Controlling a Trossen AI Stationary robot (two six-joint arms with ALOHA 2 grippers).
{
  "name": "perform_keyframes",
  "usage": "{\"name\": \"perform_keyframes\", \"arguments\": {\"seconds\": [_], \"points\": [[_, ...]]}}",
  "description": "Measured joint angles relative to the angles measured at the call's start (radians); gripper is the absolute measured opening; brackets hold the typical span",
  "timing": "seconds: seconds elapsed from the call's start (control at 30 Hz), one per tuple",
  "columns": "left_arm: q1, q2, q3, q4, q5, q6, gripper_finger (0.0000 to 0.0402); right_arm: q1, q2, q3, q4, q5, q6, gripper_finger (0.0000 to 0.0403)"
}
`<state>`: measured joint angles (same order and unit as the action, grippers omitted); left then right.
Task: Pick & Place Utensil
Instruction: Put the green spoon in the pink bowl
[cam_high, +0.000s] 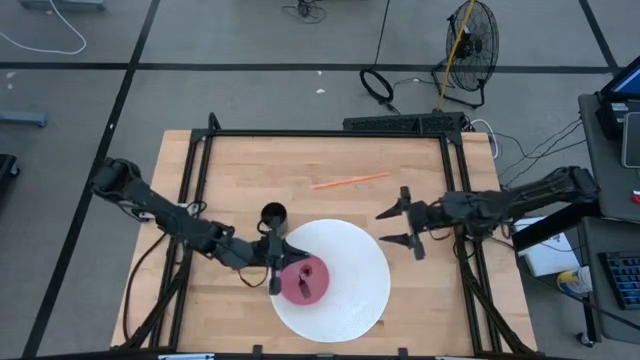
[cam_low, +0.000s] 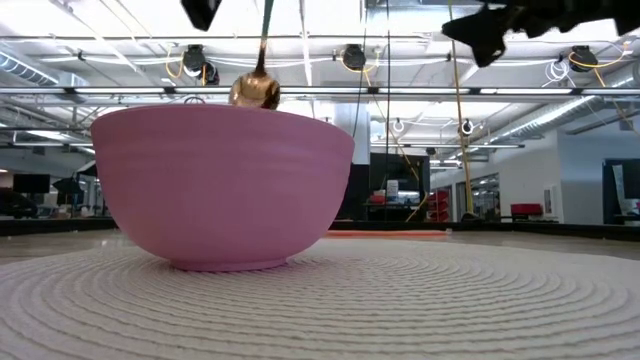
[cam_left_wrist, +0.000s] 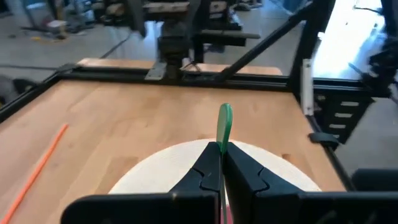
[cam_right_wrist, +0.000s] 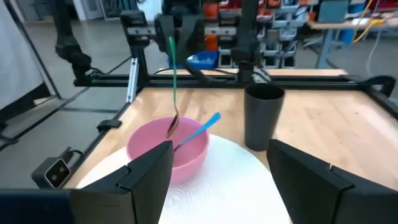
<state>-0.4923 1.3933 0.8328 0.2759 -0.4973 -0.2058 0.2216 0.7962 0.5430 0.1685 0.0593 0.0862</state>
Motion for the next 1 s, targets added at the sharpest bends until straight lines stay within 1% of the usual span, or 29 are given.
{"name": "perform_keyframes", "arguments": {"seconds": [0.1,0.17,0.27,0.37,0.5,0.8,1.0], "points": [[-0.016,0.001,-0.070,0.113,-0.051,-0.035,0.0004,0.014,-0.089,-0.046,0.006,0.027,-0.009,0.0254],[-0.021,0.001,-0.124,0.220,-0.056,-0.051,0.0005,0.019,-0.139,-0.071,0.003,0.048,-0.011,0.0254],[-0.021,0.001,-0.208,0.353,-0.072,-0.089,0.0003,0.019,-0.200,-0.098,0.003,0.049,-0.012,0.0254],[-0.019,0.001,-0.263,0.431,-0.095,-0.131,0.0004,0.019,-0.237,-0.112,0.005,0.049,-0.012,0.0254],[-0.021,0.011,-0.278,0.436,-0.091,-0.188,0.0004,0.019,-0.255,-0.118,-0.010,0.047,-0.013,0.0254],[-0.013,0.140,-0.277,0.494,-0.069,-0.259,0.0007,0.018,-0.254,-0.118,-0.032,0.048,-0.021,0.0254],[-0.012,0.186,-0.278,0.506,-0.070,-0.306,0.0007,0.018,-0.253,-0.118,-0.032,0.048,-0.017,0.0254]]}}
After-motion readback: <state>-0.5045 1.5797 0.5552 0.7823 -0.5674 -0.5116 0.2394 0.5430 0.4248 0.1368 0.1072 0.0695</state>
